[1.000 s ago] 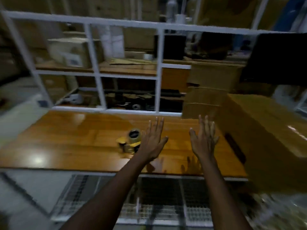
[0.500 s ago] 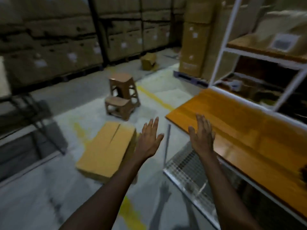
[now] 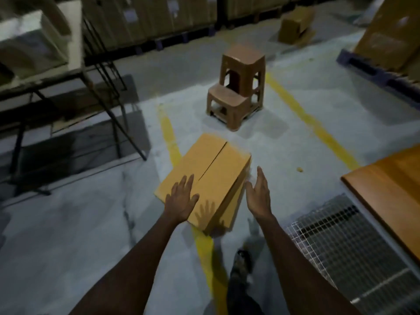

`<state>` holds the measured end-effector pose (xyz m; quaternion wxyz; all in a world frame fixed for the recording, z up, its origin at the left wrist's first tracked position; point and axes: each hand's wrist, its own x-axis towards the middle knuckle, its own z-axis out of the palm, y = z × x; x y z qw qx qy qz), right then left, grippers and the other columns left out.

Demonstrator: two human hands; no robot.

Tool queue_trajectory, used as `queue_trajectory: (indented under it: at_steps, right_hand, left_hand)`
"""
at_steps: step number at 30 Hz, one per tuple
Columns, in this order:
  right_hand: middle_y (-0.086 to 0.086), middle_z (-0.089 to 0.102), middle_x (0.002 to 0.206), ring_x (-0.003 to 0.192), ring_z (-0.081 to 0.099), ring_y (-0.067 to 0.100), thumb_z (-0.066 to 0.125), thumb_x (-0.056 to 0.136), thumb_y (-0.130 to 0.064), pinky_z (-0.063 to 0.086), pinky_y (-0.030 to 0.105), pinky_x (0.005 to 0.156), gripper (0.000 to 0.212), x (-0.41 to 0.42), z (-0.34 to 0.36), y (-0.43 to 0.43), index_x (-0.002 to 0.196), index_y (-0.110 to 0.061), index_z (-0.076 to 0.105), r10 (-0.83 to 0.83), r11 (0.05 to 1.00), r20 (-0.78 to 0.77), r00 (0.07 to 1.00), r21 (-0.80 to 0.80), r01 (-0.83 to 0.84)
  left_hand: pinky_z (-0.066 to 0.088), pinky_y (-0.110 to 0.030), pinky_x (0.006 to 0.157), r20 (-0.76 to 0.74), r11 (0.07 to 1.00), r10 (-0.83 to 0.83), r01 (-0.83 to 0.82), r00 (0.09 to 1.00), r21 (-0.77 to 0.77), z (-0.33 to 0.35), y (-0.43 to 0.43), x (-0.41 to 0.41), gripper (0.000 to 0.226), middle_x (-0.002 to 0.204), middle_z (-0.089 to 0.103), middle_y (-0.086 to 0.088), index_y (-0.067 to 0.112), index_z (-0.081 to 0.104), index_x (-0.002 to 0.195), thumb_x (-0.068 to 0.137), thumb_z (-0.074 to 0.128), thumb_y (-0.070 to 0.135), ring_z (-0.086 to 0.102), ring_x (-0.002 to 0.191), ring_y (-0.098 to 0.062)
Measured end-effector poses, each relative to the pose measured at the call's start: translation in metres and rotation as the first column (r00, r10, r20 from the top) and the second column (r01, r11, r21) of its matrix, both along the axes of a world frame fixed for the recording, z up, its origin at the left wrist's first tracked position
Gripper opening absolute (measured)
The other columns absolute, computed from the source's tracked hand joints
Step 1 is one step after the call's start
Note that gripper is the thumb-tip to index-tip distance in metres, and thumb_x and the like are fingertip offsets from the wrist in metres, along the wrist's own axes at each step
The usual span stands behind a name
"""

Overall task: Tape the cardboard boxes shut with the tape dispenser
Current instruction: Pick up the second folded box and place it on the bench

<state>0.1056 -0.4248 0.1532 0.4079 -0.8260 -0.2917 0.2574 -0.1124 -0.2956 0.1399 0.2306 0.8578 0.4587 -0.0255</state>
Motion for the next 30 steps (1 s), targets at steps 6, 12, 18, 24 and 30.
queue_trajectory:
  at_steps: [6,12,18,24,30]
  right_hand:
    - [0.011,0.018,0.16,0.139,0.031,0.037,0.046,0.1,-0.036,0.03,0.047,0.109,0.064,0.018,-0.108,0.086,0.154,-0.015,0.017,0.002,0.979,-0.012,1.0,-0.206,-0.005]
    - [0.01,0.008,0.162,0.145,0.021,0.031,0.053,0.097,-0.036,0.026,0.05,0.111,0.075,0.019,-0.231,0.145,0.154,-0.015,0.01,0.099,0.952,0.0,0.995,-0.291,-0.095]
    - [0.009,0.002,0.163,0.142,0.027,0.032,0.056,0.094,-0.041,0.027,0.047,0.11,0.08,0.009,-0.341,0.189,0.155,-0.018,0.01,-0.068,0.948,0.101,0.993,-0.303,0.096]
    - [0.002,-0.003,0.163,0.128,0.04,0.042,0.056,0.092,-0.049,0.038,0.048,0.098,0.086,-0.009,-0.394,0.218,0.155,-0.023,0.005,-0.222,0.875,0.183,0.958,-0.396,0.279]
    - [-0.009,-0.009,0.162,0.13,0.034,0.042,0.065,0.081,-0.059,0.039,0.052,0.093,0.093,-0.018,-0.415,0.239,0.152,-0.039,0.009,-0.239,0.86,0.191,0.952,-0.414,0.298]
  left_hand:
    - [0.037,-0.063,0.103,-0.176,0.998,0.063,-0.064,0.982,-0.001,-0.106,0.097,-0.007,0.072,0.165,0.009,-0.008,0.027,0.011,0.158,0.099,0.043,0.053,0.02,0.146,-0.04]
    - [0.024,-0.071,0.103,-0.261,0.994,-0.016,0.043,0.965,0.097,-0.204,0.191,0.0,0.084,0.166,-0.003,-0.005,0.03,0.019,0.156,0.085,0.044,0.066,0.007,0.147,-0.047]
    - [0.016,-0.065,0.112,-0.235,1.0,-0.013,0.013,0.972,-0.002,-0.313,0.286,0.022,0.085,0.165,-0.01,0.006,0.035,0.005,0.157,0.09,0.049,0.064,0.002,0.149,-0.039]
    - [0.02,-0.061,0.115,-0.097,0.987,-0.101,0.088,0.99,-0.135,-0.379,0.353,0.028,0.099,0.165,-0.011,0.004,0.038,0.006,0.156,0.079,0.057,0.073,0.012,0.148,-0.041]
    - [0.039,-0.056,0.105,-0.093,0.966,-0.248,0.24,0.964,-0.093,-0.398,0.361,0.044,0.108,0.163,-0.016,0.012,0.046,0.011,0.154,0.068,0.068,0.076,0.035,0.131,-0.046]
